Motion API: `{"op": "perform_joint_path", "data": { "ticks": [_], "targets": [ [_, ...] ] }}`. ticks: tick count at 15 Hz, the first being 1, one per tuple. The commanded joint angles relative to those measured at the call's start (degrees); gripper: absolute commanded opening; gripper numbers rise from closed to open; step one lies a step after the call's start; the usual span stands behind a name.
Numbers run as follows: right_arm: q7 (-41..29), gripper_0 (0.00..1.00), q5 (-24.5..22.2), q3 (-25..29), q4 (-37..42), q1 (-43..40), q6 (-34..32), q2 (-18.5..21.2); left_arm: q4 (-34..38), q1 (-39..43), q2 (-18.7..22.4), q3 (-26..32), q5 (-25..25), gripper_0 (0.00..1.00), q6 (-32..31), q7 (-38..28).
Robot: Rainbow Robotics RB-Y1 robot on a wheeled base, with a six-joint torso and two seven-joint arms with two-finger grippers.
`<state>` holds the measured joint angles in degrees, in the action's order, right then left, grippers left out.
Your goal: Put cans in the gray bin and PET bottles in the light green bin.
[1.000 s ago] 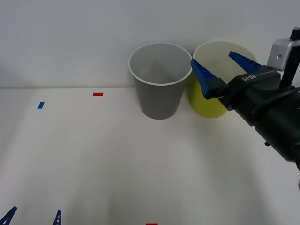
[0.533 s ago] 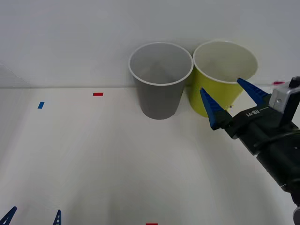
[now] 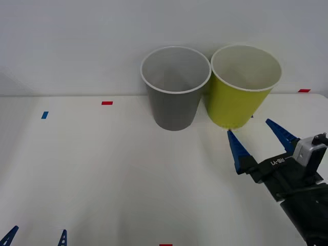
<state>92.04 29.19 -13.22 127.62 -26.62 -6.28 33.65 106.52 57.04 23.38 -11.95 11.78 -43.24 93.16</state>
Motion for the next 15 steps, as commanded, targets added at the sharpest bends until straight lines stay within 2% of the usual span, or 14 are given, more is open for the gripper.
{"op": "perform_joint_path", "data": {
  "ticks": [1,2,4,6,9,11,15],
  "targets": [
    [0.25,1.0,-0.71,-1.19,-1.23,-1.59,-1.54,-0.25,0.0,0.0,0.0,0.0,0.0,1.0,0.0,0.0],
    [0.78,1.0,-1.85,-1.45,-1.23,-2.82,-1.54,-3.24,0.0,0.0,0.0,0.0,0.0,1.0,0.0,0.0],
    [-0.19,1.0,-6.69,-1.72,-1.23,-4.23,-1.89,-3.86,0.0,0.0,0.0,0.0,0.0,1.0,0.0,0.0],
    [-4.15,1.0,-8.18,-2.16,-1.23,-8.18,-5.49,-2.8,0.0,0.0,0.0,0.0,0.0,1.0,0.0,0.0],
    [-3.53,1.0,-8.71,-2.6,-1.23,-13.9,-11.56,0.54,0.0,0.0,0.0,0.0,0.0,1.0,0.0,0.0],
    [-2.65,1.0,-8.71,-3.21,-2.11,-17.15,-15.6,1.33,0.0,0.0,0.0,0.0,0.0,1.0,0.0,0.0],
    [-0.02,1.0,-10.55,-5.5,-11.07,-17.68,-25.97,1.42,0.0,0.0,0.0,0.0,0.0,1.0,0.0,0.0]
  ]
}}
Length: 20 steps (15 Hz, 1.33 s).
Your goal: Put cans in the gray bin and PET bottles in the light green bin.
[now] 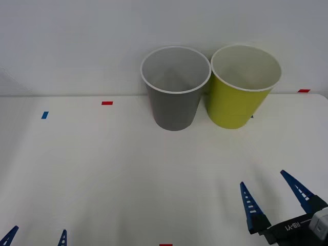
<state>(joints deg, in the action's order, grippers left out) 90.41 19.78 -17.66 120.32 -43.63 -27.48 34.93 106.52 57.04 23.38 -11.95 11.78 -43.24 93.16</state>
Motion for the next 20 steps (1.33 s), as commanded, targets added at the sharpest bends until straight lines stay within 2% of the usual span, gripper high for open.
{"op": "perform_joint_path", "data": {
  "ticks": [1,3,7,10,15,20],
  "targets": [
    [2.22,1.0,-1.15,-1.15,-4.21,-1.64,-5.48,0.14,0.0,0.0,0.0,0.0,0.0,1.0,0.0,0.0],
    [3.45,1.0,-0.71,-1.42,-4.3,-4.45,-7.15,-1.27,0.0,0.0,0.0,0.0,0.0,1.0,0.0,0.0],
    [5.03,1.0,-0.71,-1.5,-4.3,-10.87,-9.26,-6.81,0.0,0.0,0.0,0.0,0.0,1.0,0.0,0.0],
    [4.68,1.0,-1.85,-2.3,-4.3,-12.8,-9.35,-9.53,0.0,0.0,0.0,0.0,0.0,1.0,0.0,0.0],
    [2.84,1.0,-5.28,-2.47,-4.3,-12.8,-7.85,-10.67,0.0,0.0,0.0,0.0,0.0,1.0,0.0,0.0],
    [2.84,1.0,-5.54,-2.74,-4.3,-12.54,-7.85,-11.2,0.0,0.0,0.0,0.0,0.0,1.0,0.0,0.0]
  ]
}}
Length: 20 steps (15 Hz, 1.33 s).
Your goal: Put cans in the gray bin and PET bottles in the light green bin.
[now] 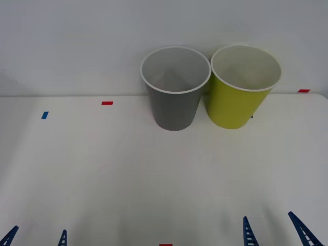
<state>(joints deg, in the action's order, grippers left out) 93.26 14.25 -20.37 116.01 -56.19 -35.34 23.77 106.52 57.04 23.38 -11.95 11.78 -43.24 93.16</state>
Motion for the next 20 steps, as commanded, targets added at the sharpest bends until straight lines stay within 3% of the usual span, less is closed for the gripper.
{"op": "perform_joint_path", "data": {
  "ticks": [1,20],
  "targets": [
    [-0.01,1.0,-0.01,-0.02,0.01,0.02,0.01,-0.04,0.0,0.0,0.0,0.0,0.0,1.0,0.0,0.0],
    [-0.01,1.0,-0.01,-0.02,0.01,0.02,0.01,-0.04,0.0,0.0,0.0,0.0,0.0,1.0,0.0,0.0]
  ]
}}
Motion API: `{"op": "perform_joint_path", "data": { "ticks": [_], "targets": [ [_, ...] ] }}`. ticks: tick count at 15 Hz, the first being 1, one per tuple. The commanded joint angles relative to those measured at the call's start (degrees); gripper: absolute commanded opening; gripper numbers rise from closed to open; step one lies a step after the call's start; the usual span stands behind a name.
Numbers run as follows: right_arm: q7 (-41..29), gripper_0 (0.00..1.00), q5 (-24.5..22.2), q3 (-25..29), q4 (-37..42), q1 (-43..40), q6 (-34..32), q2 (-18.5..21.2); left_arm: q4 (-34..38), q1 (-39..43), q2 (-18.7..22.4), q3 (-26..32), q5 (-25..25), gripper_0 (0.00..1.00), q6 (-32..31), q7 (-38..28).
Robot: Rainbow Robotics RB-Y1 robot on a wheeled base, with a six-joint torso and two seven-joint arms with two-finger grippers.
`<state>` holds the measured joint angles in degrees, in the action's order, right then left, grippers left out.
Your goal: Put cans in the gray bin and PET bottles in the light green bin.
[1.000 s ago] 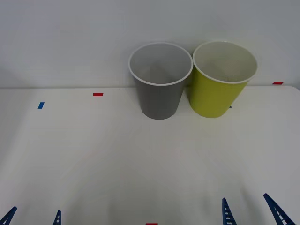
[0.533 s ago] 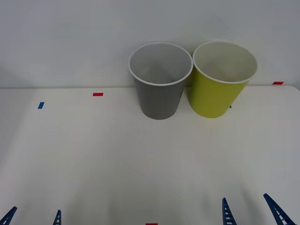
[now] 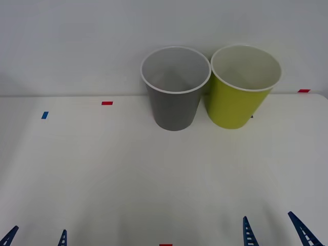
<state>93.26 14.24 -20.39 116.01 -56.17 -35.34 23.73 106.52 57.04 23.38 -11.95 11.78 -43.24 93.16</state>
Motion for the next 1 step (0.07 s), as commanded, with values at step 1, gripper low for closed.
{"op": "perform_joint_path", "data": {
  "ticks": [1],
  "targets": [
    [0.0,1.0,0.0,0.0,0.0,0.0,0.01,0.0,0.0,0.0,0.0,0.0,0.0,1.0,0.0,0.0]
  ]
}}
